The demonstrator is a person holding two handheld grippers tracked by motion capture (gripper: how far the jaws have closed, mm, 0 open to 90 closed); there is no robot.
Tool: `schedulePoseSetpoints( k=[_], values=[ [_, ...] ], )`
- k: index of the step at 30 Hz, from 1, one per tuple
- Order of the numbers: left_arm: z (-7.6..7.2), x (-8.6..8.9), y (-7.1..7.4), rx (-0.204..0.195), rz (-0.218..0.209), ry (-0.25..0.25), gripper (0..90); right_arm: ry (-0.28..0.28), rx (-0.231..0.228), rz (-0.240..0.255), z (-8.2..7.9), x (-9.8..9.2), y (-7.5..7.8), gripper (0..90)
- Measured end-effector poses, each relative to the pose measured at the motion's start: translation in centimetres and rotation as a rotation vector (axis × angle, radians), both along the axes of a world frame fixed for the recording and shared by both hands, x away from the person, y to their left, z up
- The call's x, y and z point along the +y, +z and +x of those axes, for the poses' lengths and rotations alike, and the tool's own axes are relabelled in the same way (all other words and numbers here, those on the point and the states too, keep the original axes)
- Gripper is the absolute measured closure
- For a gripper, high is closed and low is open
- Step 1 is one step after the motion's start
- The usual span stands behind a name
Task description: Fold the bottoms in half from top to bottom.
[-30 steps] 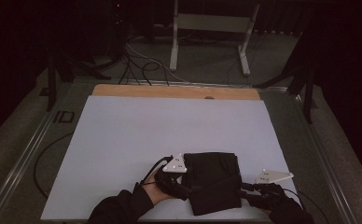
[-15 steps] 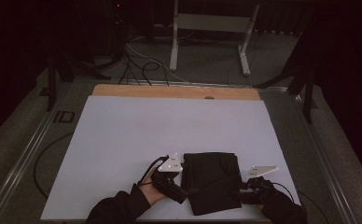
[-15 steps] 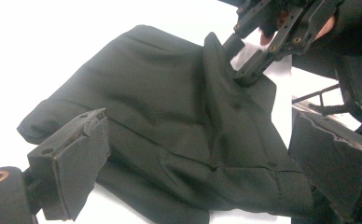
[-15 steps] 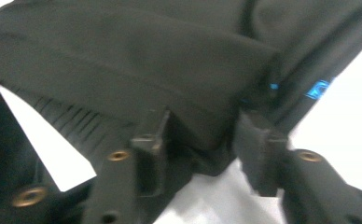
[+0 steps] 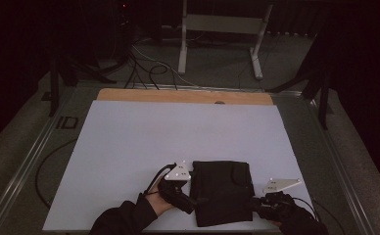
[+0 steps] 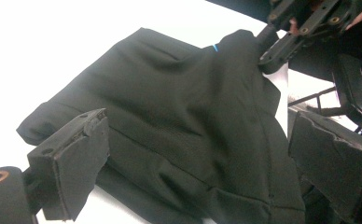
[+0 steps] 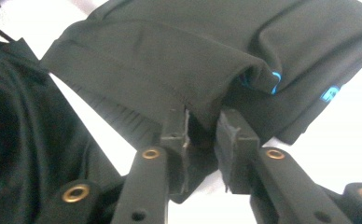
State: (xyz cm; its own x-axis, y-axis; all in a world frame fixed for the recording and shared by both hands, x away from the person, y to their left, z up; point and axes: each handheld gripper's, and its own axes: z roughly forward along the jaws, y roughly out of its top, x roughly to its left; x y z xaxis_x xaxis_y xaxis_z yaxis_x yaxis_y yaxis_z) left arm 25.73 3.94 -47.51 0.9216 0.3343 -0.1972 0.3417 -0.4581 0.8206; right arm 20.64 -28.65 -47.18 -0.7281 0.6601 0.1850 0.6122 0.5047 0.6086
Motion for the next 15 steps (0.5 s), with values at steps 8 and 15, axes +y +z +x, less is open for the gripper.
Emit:
schedulePoseSetpoints(
  k=[8, 15],
  values=[
    [-0.1, -0.1, 0.1, 0.001, -0.006, -0.004, 6.1, -0.061, 0.064, 0.033, -1.9, -0.5, 0.1, 76.6],
    [-0.3, -0.3, -0.1, 0.005, -0.007, -0.008, 6.0, -0.073, 0.119, 0.062, -2.7, -0.6, -0.6, 81.7]
  ],
)
